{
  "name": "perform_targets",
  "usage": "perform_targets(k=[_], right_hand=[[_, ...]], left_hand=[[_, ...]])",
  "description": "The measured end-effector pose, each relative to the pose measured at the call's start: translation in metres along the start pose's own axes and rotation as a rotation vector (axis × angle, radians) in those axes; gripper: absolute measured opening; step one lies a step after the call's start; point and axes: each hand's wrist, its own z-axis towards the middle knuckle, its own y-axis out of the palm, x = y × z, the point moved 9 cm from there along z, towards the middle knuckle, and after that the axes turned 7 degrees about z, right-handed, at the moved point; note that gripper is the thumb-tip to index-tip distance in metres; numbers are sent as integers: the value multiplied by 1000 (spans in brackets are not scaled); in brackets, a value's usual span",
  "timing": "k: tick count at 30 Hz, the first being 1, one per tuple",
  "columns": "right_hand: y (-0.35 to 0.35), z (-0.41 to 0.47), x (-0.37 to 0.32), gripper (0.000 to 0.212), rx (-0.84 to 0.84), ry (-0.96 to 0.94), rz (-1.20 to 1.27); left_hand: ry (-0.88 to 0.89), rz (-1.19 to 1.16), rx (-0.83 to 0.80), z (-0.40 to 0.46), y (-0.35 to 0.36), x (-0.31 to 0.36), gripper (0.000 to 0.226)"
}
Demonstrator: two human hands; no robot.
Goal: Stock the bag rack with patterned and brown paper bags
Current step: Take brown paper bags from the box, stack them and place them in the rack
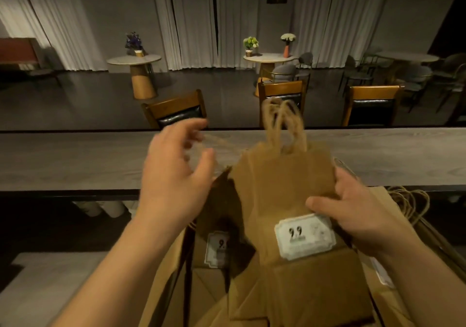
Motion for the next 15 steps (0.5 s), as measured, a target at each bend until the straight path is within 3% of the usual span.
perform_targets(k=[2, 4, 6, 8, 12, 15], right_hand=[[-16, 1, -2, 38, 89, 15, 185], [-23, -1, 0, 23, 105, 67, 349], [-27, 0, 7, 38, 108, 140, 437], [-28, 0, 17, 32, 100, 220, 454], [-27, 1, 43, 36, 121, 353, 369], [-21, 3, 57, 24, 133, 402, 276]], left_hand=[[-201, -151, 13, -15, 0, -27, 26], [-338, -126, -164, -34, 20, -46, 20], [-356, 66, -312, -47, 37, -56, 43], [-378, 142, -372, -53, 46, -60, 68], [-366, 125, -455, -62, 61, -57, 71], [-340, 128, -421, -55, 64, -51, 60]])
